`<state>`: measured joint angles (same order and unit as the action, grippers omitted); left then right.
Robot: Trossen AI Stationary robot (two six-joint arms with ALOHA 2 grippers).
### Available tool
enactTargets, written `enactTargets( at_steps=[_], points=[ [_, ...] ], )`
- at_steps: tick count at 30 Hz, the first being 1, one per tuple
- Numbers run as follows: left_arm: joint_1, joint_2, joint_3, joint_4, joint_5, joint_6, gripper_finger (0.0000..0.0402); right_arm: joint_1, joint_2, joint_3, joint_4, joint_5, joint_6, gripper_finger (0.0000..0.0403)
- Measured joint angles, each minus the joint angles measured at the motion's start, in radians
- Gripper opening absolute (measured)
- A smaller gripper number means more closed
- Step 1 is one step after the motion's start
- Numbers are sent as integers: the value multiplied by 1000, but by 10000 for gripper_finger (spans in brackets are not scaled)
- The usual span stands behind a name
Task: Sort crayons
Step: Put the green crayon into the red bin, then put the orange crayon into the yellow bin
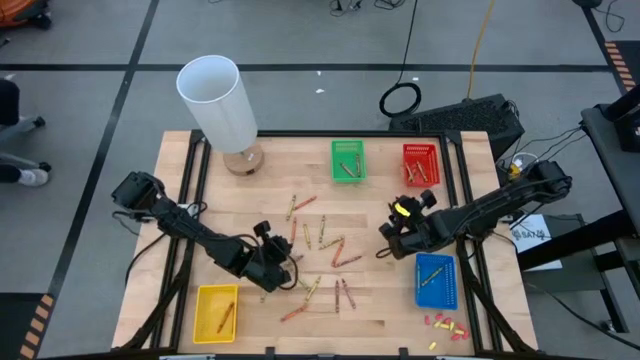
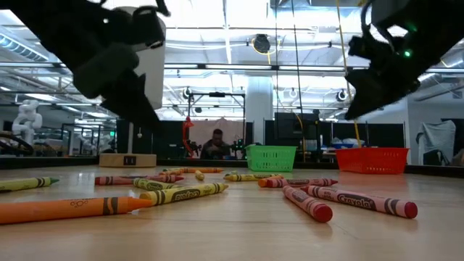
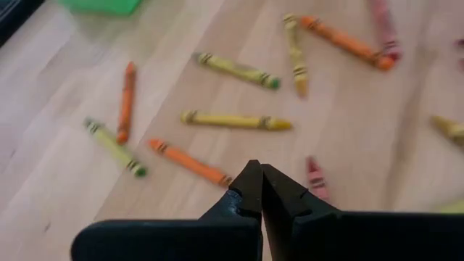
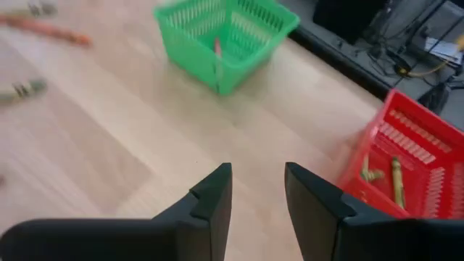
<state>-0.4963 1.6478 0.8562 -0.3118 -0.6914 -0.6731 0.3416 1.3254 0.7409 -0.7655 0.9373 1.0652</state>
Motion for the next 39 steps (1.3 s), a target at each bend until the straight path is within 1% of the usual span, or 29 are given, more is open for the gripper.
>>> enactTargets(
  at_steps=[4, 6, 8, 12, 14, 19, 21, 23, 27, 32, 39],
  points=[
    [25, 0, 0, 19, 0, -1, 7, -43, 0, -27, -3, 13, 25, 89],
    [39, 0, 0, 38, 0, 2, 7, -71, 0, -47, 30, 59, 62, 70],
    [50, 0, 0, 49, 2, 2, 7, -107, 0, -75, 52, 78, 109, 51],
    [55, 0, 0, 49, 40, 2, 7, -162, 0, -119, 68, 30, 176, 17],
    [51, 0, 0, 49, 43, 6, 7, -180, 0, -146, 98, 7, 169, 5],
    [49, 0, 0, 48, 43, 6, 7, -257, 0, -204, 173, 65, 136, 5],
    [49, 0, 0, 48, 43, 6, 7, -294, 0, -227, 207, 63, 113, 4],
    [49, 0, 0, 48, 43, 7, 7, -317, 0, -236, 229, 35, 90, 1],
    [49, 0, 0, 40, 42, 8, 7, -304, 0, -236, 301, -15, 43, 1],
    [50, 0, 0, 40, 42, 6, 7, -278, 0, -236, 425, -46, -47, 1],
    [44, 0, 0, 40, 42, 6, 7, -278, 0, -236, 438, -57, -79, 0]
  ],
)
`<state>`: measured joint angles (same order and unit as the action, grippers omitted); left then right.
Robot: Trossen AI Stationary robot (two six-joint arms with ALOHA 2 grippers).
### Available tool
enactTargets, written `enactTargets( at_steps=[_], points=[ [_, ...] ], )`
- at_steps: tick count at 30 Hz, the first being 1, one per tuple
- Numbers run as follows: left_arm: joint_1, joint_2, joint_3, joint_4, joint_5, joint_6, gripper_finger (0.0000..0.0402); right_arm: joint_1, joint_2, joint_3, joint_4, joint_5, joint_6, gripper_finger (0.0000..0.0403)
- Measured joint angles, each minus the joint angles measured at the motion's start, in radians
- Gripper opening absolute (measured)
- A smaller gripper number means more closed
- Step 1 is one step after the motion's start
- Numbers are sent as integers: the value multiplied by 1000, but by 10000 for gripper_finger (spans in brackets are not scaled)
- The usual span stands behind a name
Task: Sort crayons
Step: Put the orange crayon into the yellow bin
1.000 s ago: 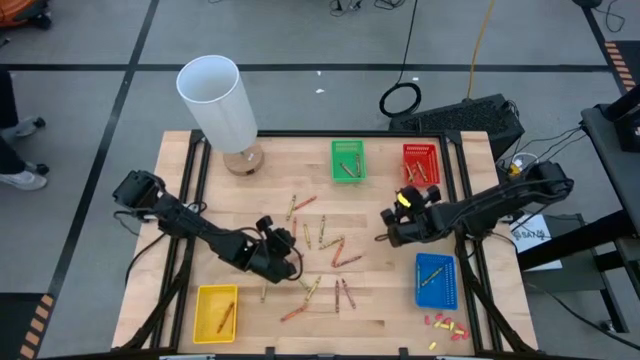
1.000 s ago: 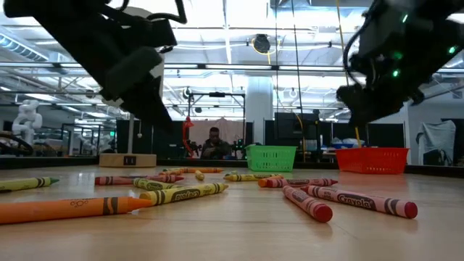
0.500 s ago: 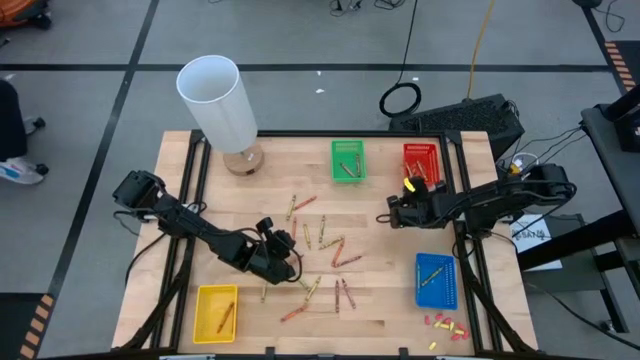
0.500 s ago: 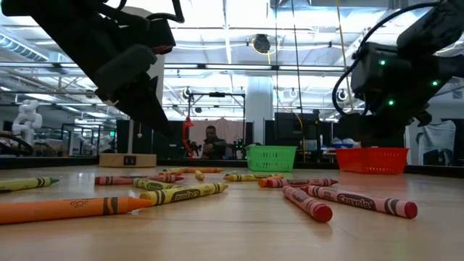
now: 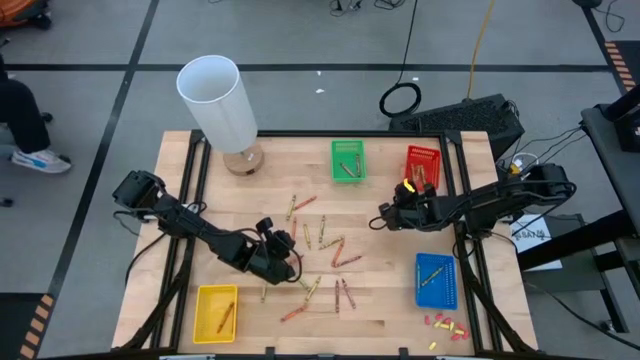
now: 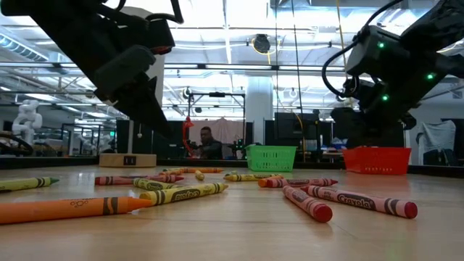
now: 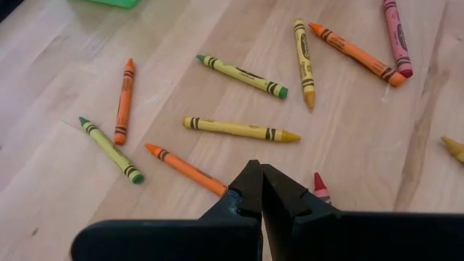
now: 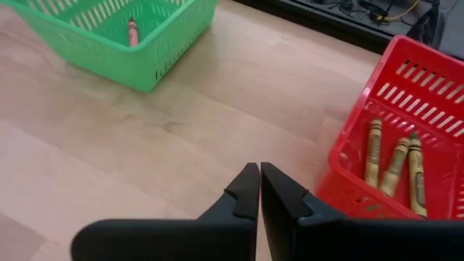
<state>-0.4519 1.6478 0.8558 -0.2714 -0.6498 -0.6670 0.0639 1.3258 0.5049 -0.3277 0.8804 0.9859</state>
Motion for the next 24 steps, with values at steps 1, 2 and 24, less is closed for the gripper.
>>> enactTargets(
  at_steps=[1, 2, 24],
  points=[
    [0, 0, 0, 0, 0, 0, 7, 0, 0, 0, -5, -4, 0, 0],
    [0, 0, 0, 0, 0, 0, 7, 0, 0, 0, -12, -6, 0, 0],
    [80, 0, 0, -33, -98, 1, 9, 430, -46, 53, 260, -125, -369, 0]
  ],
)
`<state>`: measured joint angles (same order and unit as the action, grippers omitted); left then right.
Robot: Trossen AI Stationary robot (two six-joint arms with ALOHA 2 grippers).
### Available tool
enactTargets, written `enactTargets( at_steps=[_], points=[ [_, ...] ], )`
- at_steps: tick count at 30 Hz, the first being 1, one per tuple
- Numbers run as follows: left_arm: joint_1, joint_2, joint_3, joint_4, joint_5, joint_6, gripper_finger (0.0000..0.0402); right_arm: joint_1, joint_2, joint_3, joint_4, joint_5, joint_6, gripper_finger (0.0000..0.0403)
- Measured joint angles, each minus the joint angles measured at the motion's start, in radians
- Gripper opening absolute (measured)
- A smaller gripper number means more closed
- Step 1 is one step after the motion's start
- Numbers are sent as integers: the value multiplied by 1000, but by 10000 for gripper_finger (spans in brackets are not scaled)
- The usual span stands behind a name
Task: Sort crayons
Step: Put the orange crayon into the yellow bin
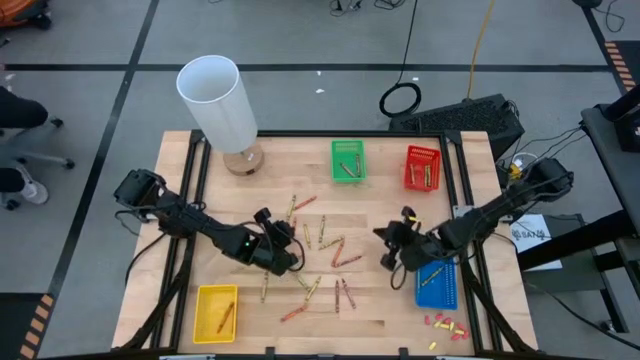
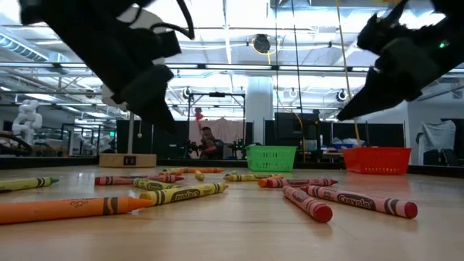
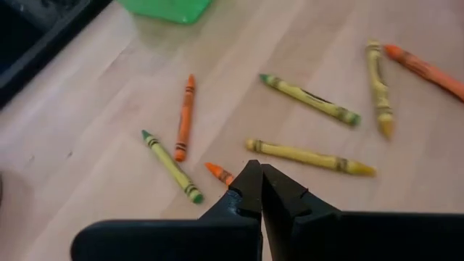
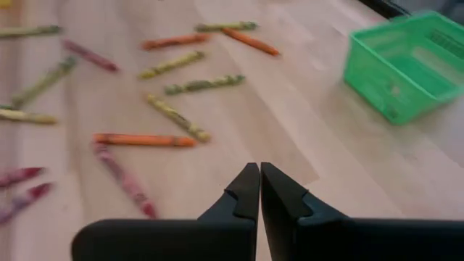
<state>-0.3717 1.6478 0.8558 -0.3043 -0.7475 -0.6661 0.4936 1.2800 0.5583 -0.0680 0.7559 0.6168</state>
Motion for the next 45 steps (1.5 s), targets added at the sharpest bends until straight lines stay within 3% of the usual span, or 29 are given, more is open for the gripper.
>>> enactTargets(
  at_steps=[7, 13, 19, 24, 32, 38, 43, 45],
  points=[
    [126, 0, 0, 2, 68, -10, 67, 33, 0, 0, 4, 0, -70, 0],
    [142, 0, 0, 6, 70, -64, 112, 32, 0, 0, 4, 1, -84, 0],
    [98, 17, 0, 3, 86, -82, 116, 32, 0, 0, 4, 1, -81, 0],
    [106, 13, 1, 11, -5, 24, 116, 32, 0, 0, 4, 1, -81, 0],
    [166, 11, 31, 10, 22, 120, 116, 32, 0, 0, 4, 2, -111, 0],
    [176, 13, 31, 48, 60, 102, 116, 32, 0, 0, 4, 2, -108, 0],
    [212, 13, 30, 83, 63, 238, 117, 32, 0, 0, 4, 2, -106, 0],
    [241, 13, 30, 121, 122, 259, 124, 32, 0, 0, 4, 2, -106, 0]
  ],
)
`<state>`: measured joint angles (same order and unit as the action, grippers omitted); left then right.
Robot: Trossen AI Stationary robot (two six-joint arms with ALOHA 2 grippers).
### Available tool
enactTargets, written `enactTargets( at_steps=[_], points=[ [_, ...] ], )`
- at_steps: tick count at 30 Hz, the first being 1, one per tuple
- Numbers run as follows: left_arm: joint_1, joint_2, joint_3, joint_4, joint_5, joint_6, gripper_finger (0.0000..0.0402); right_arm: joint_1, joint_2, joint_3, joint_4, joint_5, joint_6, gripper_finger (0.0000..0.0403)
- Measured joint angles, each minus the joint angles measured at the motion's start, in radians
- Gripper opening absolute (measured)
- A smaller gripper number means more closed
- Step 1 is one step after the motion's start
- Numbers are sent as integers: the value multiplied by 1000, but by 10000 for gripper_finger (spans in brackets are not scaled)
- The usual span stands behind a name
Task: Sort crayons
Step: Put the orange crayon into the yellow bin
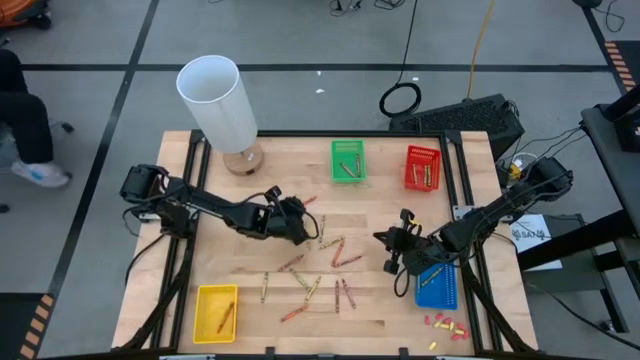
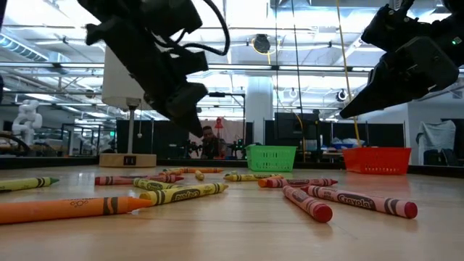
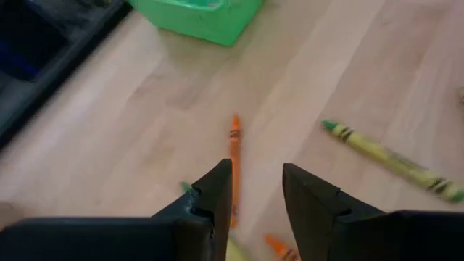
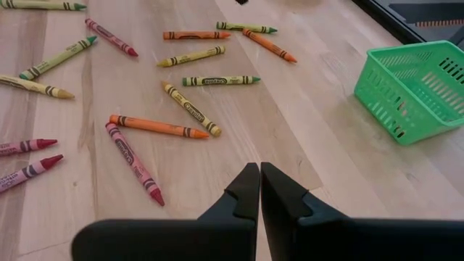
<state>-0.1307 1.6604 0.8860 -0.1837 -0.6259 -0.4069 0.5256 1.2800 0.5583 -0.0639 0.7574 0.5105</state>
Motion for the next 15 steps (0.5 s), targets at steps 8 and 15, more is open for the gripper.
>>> enactTargets(
  at_steps=[8, 15],
  points=[
    [89, 22, -1, 100, 157, 106, 202, 0, 0, 0, 0, 0, -2, 0],
    [95, 65, -1, 192, 208, 258, 222, 0, 0, 0, -1, 0, -1, 0]
  ],
)
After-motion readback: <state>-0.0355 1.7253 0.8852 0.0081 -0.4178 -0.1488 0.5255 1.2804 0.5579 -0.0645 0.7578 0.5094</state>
